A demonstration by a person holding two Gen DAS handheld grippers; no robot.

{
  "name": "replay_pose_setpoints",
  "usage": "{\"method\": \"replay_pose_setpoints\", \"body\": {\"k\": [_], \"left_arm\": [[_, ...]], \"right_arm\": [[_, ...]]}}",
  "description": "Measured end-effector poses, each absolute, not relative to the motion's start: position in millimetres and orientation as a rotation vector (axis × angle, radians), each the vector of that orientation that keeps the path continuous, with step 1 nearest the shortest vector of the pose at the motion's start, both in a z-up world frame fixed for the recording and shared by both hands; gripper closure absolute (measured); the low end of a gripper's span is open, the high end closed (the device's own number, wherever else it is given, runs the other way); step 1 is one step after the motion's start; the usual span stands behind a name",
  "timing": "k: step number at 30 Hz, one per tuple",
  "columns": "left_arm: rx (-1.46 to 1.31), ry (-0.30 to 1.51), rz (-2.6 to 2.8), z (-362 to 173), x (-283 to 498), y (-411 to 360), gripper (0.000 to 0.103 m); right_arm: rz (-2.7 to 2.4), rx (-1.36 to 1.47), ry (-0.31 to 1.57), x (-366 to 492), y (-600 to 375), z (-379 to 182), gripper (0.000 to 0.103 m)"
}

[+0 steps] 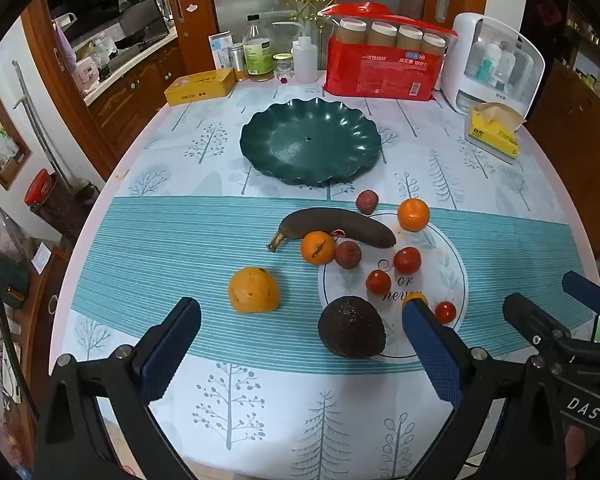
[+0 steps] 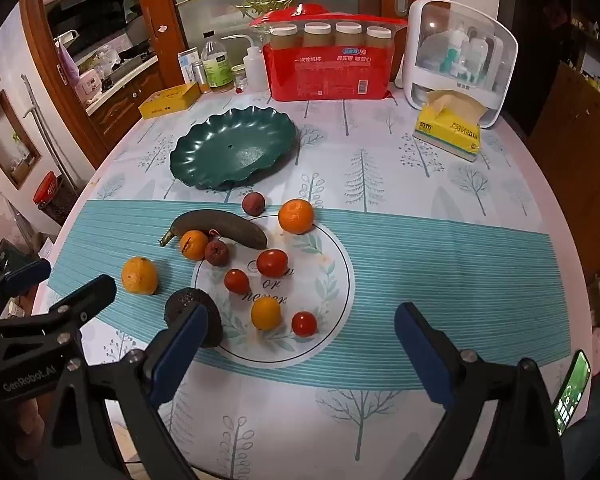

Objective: Organize fruits
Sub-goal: 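Move both tools toward the fruit on the table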

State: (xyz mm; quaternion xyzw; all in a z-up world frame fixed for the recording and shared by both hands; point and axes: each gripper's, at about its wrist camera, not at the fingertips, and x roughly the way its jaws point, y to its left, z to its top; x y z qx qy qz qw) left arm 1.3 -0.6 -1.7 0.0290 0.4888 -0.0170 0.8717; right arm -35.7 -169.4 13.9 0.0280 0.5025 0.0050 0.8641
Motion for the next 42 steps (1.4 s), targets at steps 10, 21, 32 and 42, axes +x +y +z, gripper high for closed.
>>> {"method": "replay_pose_setpoints", "body": {"k": [10,21,32,42], "left_arm": [[0.047,1.024,-0.044,-7,15,7,0.003],[0.060,1.046,-0.060,-14,18,4,0.003],[0.076,1.010,-0.101,-7,16,3,0.003],[0.095,0.972,-0.091,10,11,17,0.003]], "right_arm": [[0.010,0.056,1.054,-29,-167,13,0.008],[-0.012,0.051,1.060,-32,-162,7,0.008],[-0.040,0.051,1.048,-36,-165,13,0.008],[-0.025,0.052,0.995,-35,-167,26,0.008]]}}
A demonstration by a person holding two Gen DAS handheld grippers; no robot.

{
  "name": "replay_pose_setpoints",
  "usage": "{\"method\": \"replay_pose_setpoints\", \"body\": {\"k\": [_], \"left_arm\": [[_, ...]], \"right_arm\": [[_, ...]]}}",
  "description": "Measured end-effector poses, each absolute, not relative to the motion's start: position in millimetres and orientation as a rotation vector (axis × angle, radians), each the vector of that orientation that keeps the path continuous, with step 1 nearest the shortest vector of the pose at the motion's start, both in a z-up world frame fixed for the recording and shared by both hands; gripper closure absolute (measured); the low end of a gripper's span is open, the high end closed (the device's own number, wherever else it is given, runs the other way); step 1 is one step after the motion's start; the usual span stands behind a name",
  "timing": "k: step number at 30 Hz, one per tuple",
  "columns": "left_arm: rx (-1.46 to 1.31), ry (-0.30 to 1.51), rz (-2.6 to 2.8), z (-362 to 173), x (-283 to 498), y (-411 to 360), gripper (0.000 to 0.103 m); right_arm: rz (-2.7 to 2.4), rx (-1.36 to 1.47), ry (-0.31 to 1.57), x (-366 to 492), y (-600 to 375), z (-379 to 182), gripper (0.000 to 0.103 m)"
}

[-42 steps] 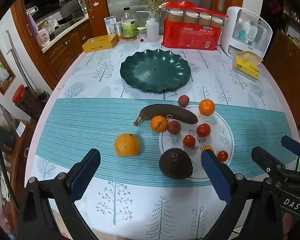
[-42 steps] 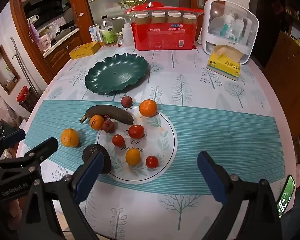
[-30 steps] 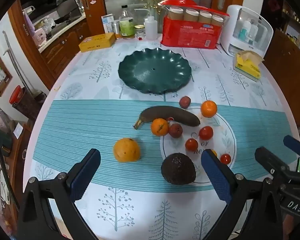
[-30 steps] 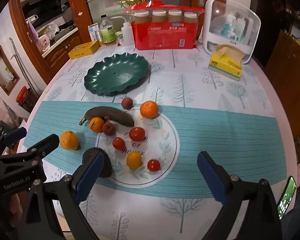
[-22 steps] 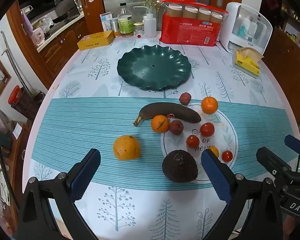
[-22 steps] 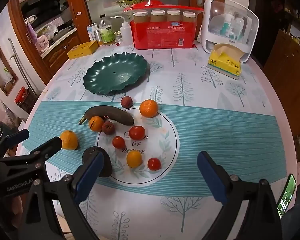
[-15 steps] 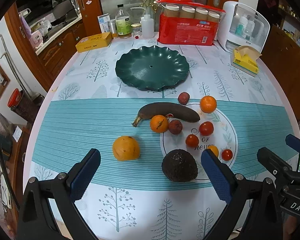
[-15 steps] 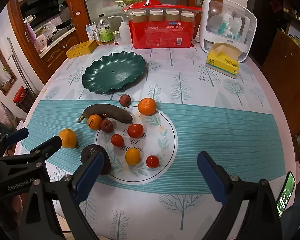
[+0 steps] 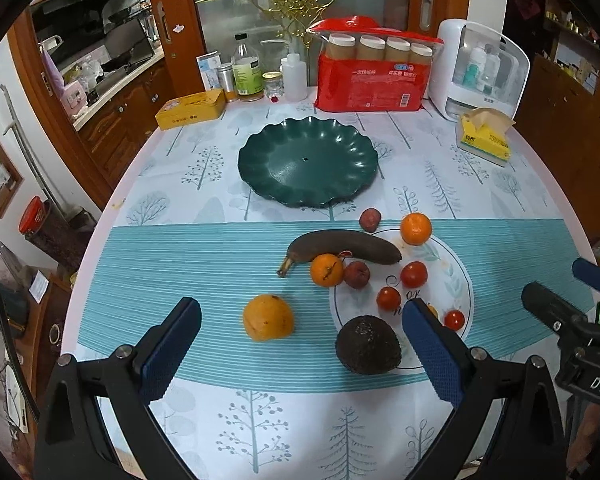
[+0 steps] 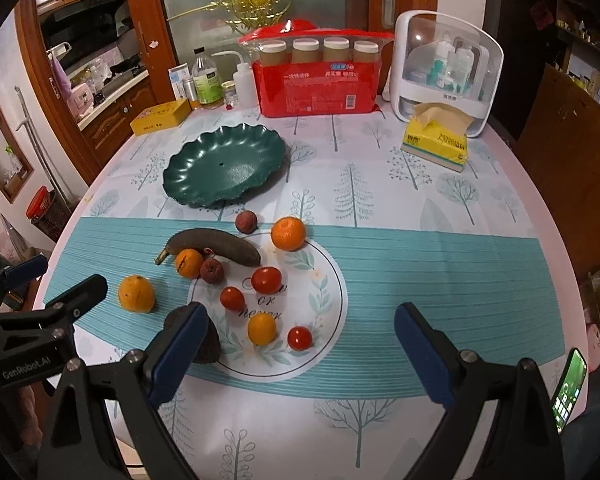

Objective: Organize fruits
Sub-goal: 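Move both tools toward the fruit on the table, then grasp the large orange fruit with the left tool while the right tool grasps the avocado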

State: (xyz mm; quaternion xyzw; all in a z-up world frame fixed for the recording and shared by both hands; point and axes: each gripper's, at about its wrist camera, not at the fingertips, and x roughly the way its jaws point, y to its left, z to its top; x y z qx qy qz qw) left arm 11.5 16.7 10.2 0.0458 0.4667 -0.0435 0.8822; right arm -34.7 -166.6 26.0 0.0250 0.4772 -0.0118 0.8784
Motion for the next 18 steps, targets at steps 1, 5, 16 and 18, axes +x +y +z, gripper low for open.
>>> {"method": "replay_pose_setpoints", "body": {"k": [1,5,16,18], "left_arm": [[0.088,0.979,-0.092,12,12,20,0.003],[0.056,0.989,-0.093,18,17,31,0.003],[0.017,0.973,-0.041,23,25,70,0.003],[-0.008,0.998,-0.048,17,28,77,0.003]], "right_arm": [[-0.023,0.048,0.991,-35,-166,27,0.008],[0.010,0.026,0.968,-33,-162,37,0.008],[0.105,-0.008,0.909,-27,-143,49,0.008],[0.130,-0.016,0.915,-27,-136,44,0.008]]}}
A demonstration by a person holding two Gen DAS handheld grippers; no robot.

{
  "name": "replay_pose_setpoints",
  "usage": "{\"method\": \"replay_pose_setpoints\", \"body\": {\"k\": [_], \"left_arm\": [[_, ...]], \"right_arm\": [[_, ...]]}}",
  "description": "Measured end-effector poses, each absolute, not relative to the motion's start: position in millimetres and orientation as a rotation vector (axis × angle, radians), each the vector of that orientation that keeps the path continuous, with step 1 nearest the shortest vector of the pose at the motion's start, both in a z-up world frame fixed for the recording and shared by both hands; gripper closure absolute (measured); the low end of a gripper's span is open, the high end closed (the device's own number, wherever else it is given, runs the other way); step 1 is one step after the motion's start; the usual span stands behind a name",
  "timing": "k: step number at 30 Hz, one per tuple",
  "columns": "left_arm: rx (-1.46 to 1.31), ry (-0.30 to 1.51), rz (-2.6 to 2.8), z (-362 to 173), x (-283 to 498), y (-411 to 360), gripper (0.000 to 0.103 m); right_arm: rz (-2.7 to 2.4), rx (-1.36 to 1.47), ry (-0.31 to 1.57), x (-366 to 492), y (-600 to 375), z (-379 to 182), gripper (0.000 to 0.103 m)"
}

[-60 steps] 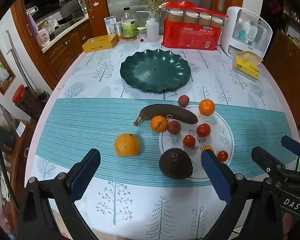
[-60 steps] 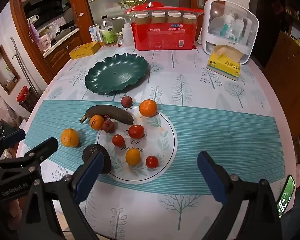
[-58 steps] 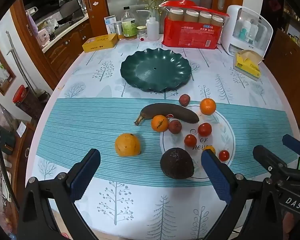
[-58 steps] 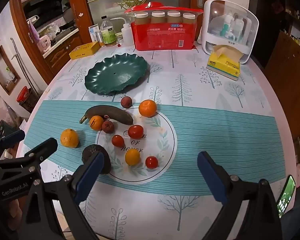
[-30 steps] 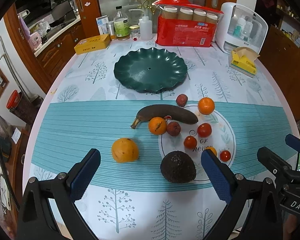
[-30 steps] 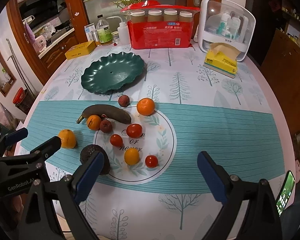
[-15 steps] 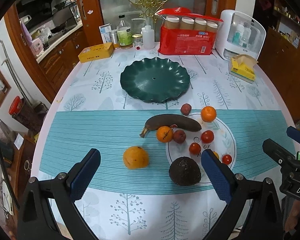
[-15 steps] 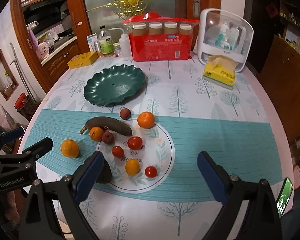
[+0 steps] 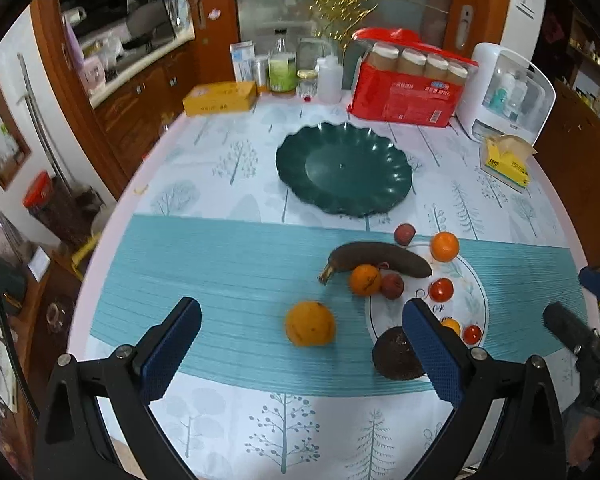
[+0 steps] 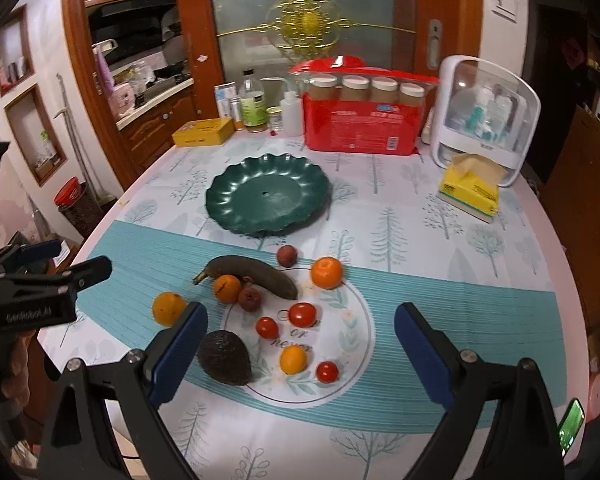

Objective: Organize fruits
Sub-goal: 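Grasp the large orange fruit with the left tool while the right tool grasps the avocado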

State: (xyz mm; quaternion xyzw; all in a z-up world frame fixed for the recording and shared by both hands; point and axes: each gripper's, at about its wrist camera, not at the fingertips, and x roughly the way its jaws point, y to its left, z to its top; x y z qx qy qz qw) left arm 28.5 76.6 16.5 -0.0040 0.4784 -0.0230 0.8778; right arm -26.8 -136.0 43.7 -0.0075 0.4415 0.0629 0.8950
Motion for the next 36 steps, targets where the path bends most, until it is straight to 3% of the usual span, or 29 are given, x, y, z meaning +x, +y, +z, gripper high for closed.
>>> {"method": "replay_pose_setpoints", "body": {"k": [15,28,31,36], "left_arm": [[-0.067,1.210,-0.089,-70,48,94,0.003],[-0.144,1.298,-0.099,-134,83,95,0.003],[-0.151,1.309,-0.110,-145,89,91,0.007],[-0.161,1.309,-0.120,-158,95,84,0.023]], "right_arm": [[0.238,-0.069,1.065,-16,-96,-26,0.009],[0.314,-0.110,1.186,3,-66,-78,0.019],[0.323,-0.131,1.203,7,-59,-87,0.021],[0.342,-0.153,1.236,13,-50,-102,0.026]]}}
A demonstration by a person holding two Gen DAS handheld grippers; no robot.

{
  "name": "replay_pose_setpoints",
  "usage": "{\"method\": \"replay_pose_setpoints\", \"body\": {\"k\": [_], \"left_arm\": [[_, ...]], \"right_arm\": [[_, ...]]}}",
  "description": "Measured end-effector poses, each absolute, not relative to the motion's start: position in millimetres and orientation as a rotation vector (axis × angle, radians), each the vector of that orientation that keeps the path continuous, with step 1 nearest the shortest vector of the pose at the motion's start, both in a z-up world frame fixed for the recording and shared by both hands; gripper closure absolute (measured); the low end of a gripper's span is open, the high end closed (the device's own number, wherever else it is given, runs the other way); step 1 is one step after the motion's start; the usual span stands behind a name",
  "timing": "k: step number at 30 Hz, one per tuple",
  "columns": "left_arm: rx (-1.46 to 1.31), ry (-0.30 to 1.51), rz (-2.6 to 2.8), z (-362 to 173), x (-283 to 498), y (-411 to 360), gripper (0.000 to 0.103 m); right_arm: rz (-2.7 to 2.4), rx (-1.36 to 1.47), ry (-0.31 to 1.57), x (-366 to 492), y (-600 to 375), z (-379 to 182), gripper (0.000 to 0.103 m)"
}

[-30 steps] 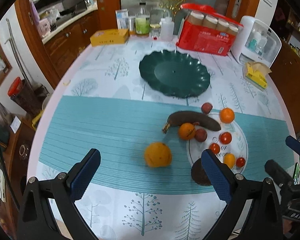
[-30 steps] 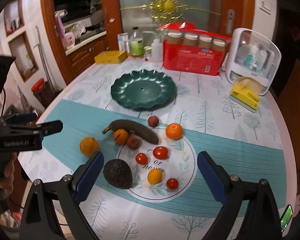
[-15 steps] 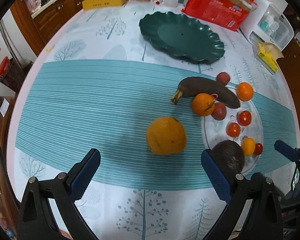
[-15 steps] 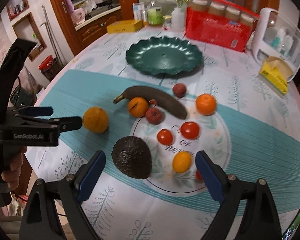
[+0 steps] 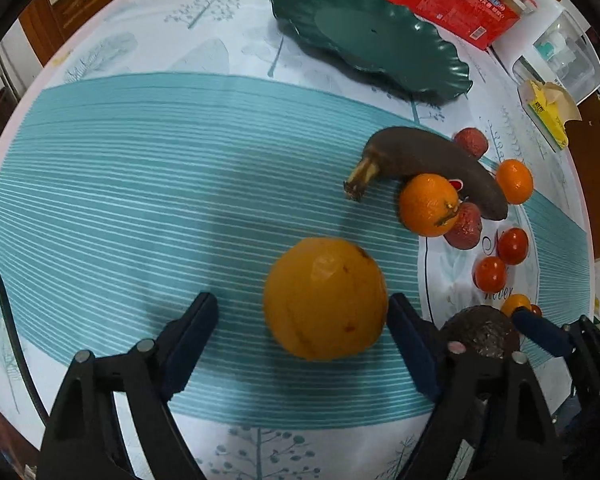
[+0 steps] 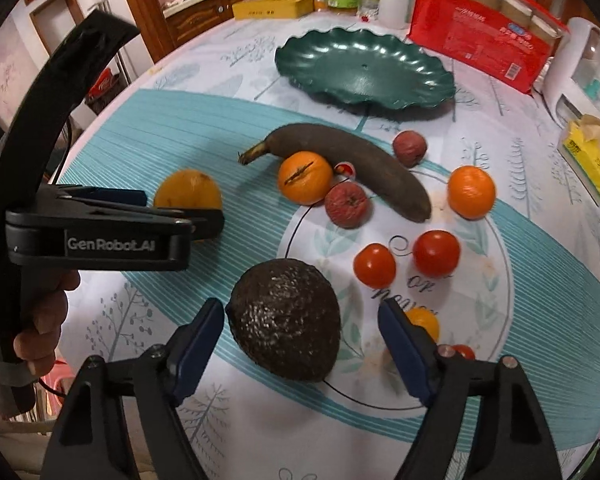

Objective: Organize fruits
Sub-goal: 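Grasp the large orange fruit with the left tool while the right tool grasps the avocado, then carry the orange fruit and avocado onto the green plate and release both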

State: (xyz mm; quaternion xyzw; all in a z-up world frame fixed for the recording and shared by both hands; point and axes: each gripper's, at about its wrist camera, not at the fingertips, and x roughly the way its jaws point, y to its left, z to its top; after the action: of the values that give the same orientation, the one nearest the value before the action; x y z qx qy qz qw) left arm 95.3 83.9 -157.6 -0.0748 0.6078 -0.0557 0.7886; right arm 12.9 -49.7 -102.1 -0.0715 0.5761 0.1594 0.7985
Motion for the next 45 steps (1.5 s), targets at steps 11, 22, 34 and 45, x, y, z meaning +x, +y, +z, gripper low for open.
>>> {"method": "replay_pose_setpoints", "body": {"k": [11,22,34,45], "left_arm": [[-0.135,1.240,-0.137,-156,96,69,0.053],[-0.122,1.234,-0.130,-130,69,73,0.054],[-0.056,1.190,-0.115,-78,42,62,0.054],[0.057,0.995,-0.135,50,104,54,0.053]], "right_arm": [[0.359,-0.217,1.242,9,-36,-117,0.041],[0.380,-0.187,1.246,3,-44,-105,0.041],[0.384,-0.127,1.188,-3,-67,-67,0.041],[0.259,-0.059,0.987,87,-128,58,0.041]]}}
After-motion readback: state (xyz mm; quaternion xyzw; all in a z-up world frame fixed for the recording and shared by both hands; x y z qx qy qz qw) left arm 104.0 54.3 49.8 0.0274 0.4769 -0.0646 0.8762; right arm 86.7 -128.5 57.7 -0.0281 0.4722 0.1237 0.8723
